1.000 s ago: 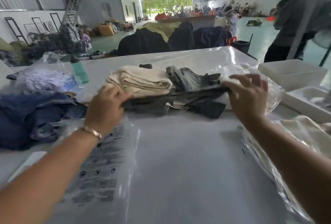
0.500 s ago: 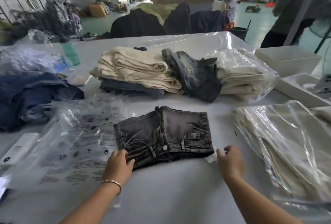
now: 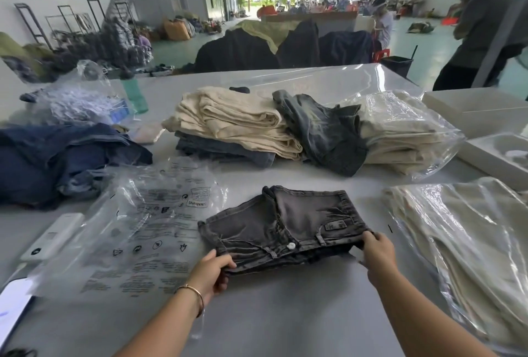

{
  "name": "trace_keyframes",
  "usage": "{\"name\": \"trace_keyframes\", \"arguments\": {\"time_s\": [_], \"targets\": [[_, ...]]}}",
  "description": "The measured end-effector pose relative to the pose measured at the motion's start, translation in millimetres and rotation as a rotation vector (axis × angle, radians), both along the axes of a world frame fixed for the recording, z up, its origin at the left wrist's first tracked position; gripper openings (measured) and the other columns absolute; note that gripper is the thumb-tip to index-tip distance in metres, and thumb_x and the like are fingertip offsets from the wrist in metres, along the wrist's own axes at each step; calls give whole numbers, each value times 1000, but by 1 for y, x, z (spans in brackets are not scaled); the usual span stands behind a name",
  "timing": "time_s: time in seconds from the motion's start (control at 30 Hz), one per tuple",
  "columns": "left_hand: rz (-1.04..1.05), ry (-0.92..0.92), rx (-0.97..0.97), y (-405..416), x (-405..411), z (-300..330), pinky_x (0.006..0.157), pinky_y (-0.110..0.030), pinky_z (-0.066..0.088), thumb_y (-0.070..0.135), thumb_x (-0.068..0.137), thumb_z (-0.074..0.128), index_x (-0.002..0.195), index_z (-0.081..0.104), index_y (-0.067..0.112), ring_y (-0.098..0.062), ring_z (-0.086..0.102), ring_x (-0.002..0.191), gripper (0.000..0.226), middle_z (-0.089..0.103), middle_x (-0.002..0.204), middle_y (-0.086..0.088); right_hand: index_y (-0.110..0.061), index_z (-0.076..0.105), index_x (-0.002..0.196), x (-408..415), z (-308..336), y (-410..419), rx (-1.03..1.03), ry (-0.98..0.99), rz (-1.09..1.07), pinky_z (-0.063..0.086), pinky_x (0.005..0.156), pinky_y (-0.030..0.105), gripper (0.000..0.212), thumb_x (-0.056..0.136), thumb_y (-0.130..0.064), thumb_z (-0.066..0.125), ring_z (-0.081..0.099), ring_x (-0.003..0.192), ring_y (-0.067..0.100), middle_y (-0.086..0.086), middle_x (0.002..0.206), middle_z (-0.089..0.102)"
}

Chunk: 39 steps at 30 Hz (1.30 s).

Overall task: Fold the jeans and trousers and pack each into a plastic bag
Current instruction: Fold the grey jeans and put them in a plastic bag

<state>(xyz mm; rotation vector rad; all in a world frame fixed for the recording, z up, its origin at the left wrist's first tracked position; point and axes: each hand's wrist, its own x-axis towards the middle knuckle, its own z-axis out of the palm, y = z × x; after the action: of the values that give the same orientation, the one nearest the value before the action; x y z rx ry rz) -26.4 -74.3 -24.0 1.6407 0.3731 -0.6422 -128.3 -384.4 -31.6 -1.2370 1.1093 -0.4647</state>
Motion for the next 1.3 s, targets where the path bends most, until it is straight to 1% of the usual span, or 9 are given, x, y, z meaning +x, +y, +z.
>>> {"name": "trace_keyframes", "arguments": {"time_s": [0.13, 0.27, 0.4, 0.57, 0.7, 0.87, 1.0, 1.17, 1.3], "targets": [[-137, 81, 14, -5, -26, -21, 38, -16, 32, -2, 74, 70, 146, 28, 20, -13, 43, 39, 87, 58, 70, -9, -14, 53, 80, -9, 11, -7, 630, -450, -134, 46, 69, 39, 9, 85, -7, 52, 57, 74, 25, 5, 82, 58], [-112, 87, -86, -1, -38, -21, 37, -17, 34, 3, 64, 79, 113, 44, 27, -13, 47, 40, 64, 62, 73, -9, -16, 52, 79, -6, 28, 3, 594, -593, 2, 44, 66, 34, 10, 85, -9, 50, 56, 71, 23, 4, 81, 56], [-114, 77, -128, 10, -36, -30, 35, -20, 36, 4, 74, 73, 137, 44, 12, -16, 51, 45, 69, 68, 81, -11, -8, 61, 76, 14, 53, 54, 119, -498, 382, 44, 42, 20, 21, 81, 9, 50, 55, 50, 17, 7, 71, 59], [-80, 180, -356, 5, -32, -34, 44, -20, 38, 51, 82, 54, 108, 67, 9, -26, 61, 61, 51, 69, 93, -15, -13, 49, 69, 24, 27, 136, -1014, -77, 1242, 44, 89, 34, 6, 70, -12, 55, 50, 120, 21, 6, 136, 53], [-128, 201, -329, 8, -30, -35, 43, -21, 42, 72, 83, 35, 107, 70, 13, -26, 62, 63, 72, 69, 101, -17, -21, 48, 84, 13, -3, 150, -1162, 245, 1506, 16, 112, 49, 10, 78, -24, 56, 17, 144, 13, -9, 155, 27], [-82, 16, -134, -1, -32, -30, 65, -28, 54, 31, 80, 74, 120, 59, 13, -23, 69, 92, 47, 72, 104, -7, -29, 50, 115, 12, 1, 137, -1099, 164, 1340, 17, 114, 41, 44, 77, -41, 66, 26, 140, 9, -14, 152, 31], [-148, -88, -40, -17, -26, -16, 67, -23, 53, 8, 72, 79, 106, 63, 11, -15, 69, 83, 37, 74, 93, -4, -33, 20, 148, 11, -1, 127, -1168, 322, 1315, 9, 118, 36, 96, 71, -55, 73, 12, 145, 14, -7, 158, 13], [-249, -248, 45, -28, -23, -12, 83, -30, 51, -11, 72, 68, 109, 57, 8, -20, 63, 88, 42, 69, 102, -10, -38, 22, 148, 13, -1, 117, -1176, 441, 1375, 17, 116, 34, 96, 72, -35, 79, 26, 140, 22, -3, 153, 24], [-193, -171, -101, -26, -25, -14, 93, -35, 49, -16, 78, 60, 111, 56, 11, -24, 62, 100, 42, 67, 108, -11, -34, 37, 144, 13, 11, 102, -914, 307, 1302, 37, 99, 21, 83, 72, -15, 73, 43, 129, 18, -3, 146, 37]]}}
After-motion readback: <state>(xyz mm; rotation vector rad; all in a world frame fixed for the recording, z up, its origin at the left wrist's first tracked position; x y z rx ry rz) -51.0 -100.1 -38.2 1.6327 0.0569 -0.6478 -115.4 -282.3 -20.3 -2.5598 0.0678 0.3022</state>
